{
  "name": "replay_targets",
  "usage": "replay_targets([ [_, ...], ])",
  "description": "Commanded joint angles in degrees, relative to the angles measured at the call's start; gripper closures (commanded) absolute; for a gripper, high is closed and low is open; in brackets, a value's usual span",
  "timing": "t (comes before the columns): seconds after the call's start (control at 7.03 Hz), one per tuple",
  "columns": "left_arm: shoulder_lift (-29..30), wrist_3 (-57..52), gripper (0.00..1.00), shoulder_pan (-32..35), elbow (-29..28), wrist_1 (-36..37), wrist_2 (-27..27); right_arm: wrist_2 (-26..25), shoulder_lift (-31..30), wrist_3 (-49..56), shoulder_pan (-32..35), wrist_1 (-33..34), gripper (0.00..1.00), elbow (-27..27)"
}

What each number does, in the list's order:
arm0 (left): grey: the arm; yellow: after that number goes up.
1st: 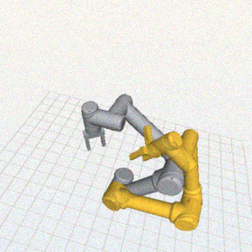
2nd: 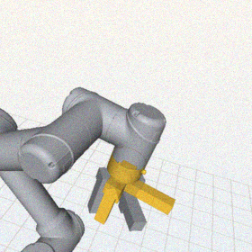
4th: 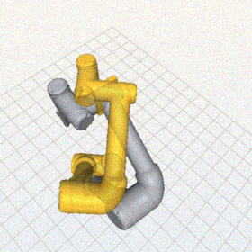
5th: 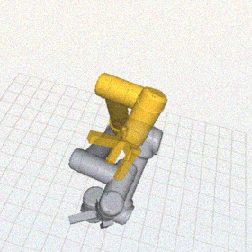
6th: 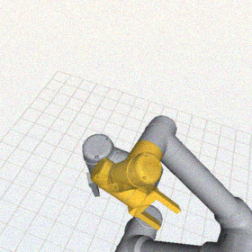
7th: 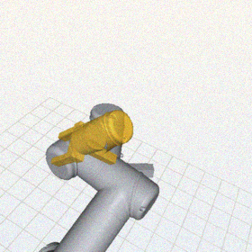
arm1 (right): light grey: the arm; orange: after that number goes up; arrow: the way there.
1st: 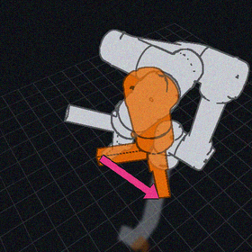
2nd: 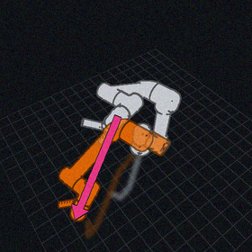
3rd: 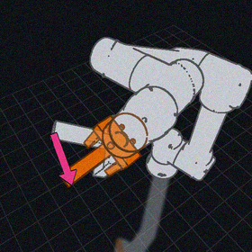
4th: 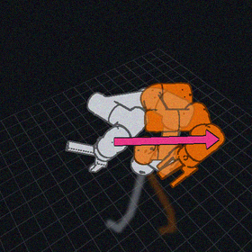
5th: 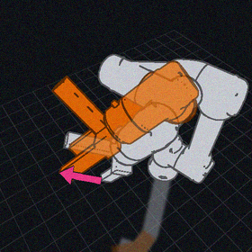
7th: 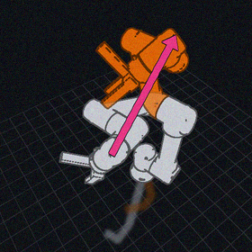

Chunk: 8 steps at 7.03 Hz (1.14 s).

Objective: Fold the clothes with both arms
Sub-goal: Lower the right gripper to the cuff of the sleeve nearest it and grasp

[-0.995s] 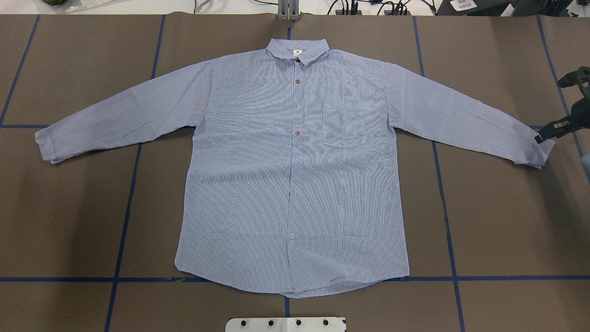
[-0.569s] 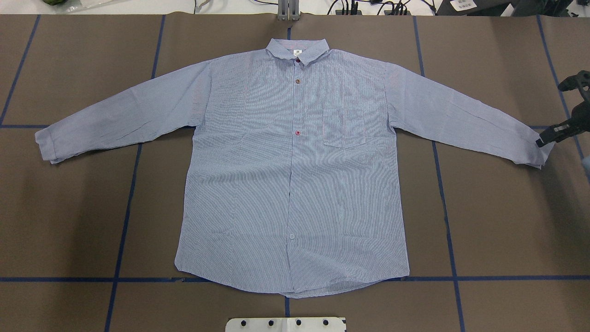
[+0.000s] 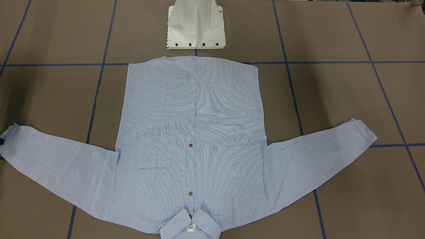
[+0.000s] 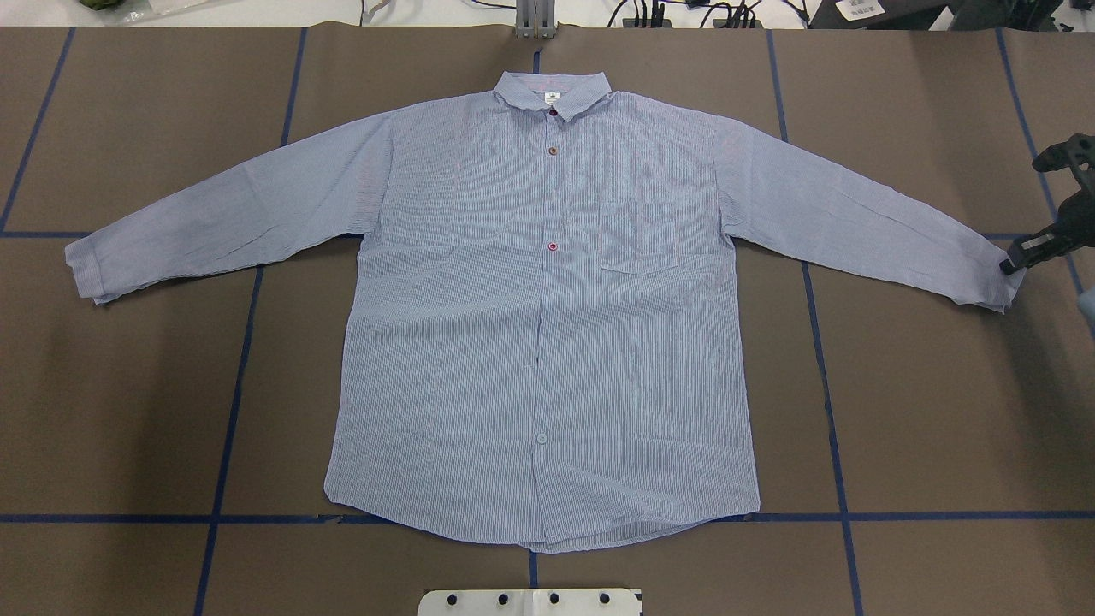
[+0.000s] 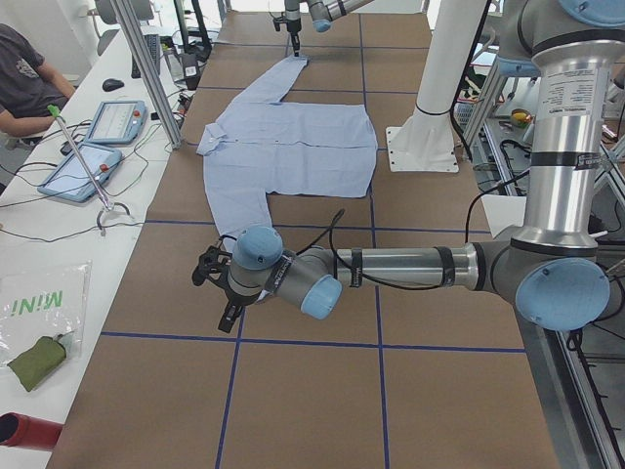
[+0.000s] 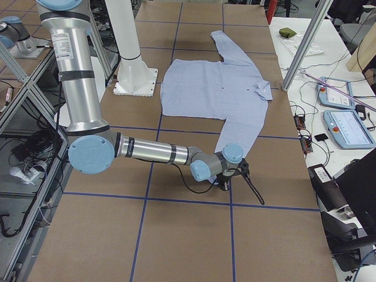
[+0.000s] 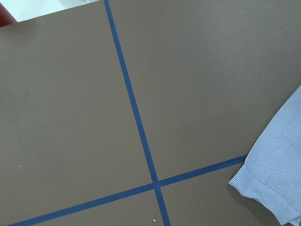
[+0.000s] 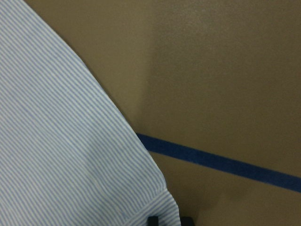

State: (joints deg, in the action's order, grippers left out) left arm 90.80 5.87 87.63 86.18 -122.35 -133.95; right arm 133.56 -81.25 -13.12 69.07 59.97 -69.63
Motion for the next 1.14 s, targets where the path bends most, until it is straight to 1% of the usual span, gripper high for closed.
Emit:
replay_targets([
  [0.0,0.00,0.02,0.00,0.00,0.04,0.01,0.00,1.52,1.61,0.03,0.88,2.42,0.78,-0.33],
  [0.43,0.00,0.02,0.00,0.00,-0.04,0.01,0.00,2.93,1.98,0.03,1.94,3.31,0.79,-0.77],
  [0.57,0.00,0.02,0.00,0.00,-0.13,0.01,0.00,3.28,1.98,-0.06,2.21,3.40,1.00,-1.03],
  [1.0,0.00,0.02,0.00,0.00,0.04,0.01,-0.09,3.37,1.89,-0.94,2.21,3.40,1.00,-1.30],
])
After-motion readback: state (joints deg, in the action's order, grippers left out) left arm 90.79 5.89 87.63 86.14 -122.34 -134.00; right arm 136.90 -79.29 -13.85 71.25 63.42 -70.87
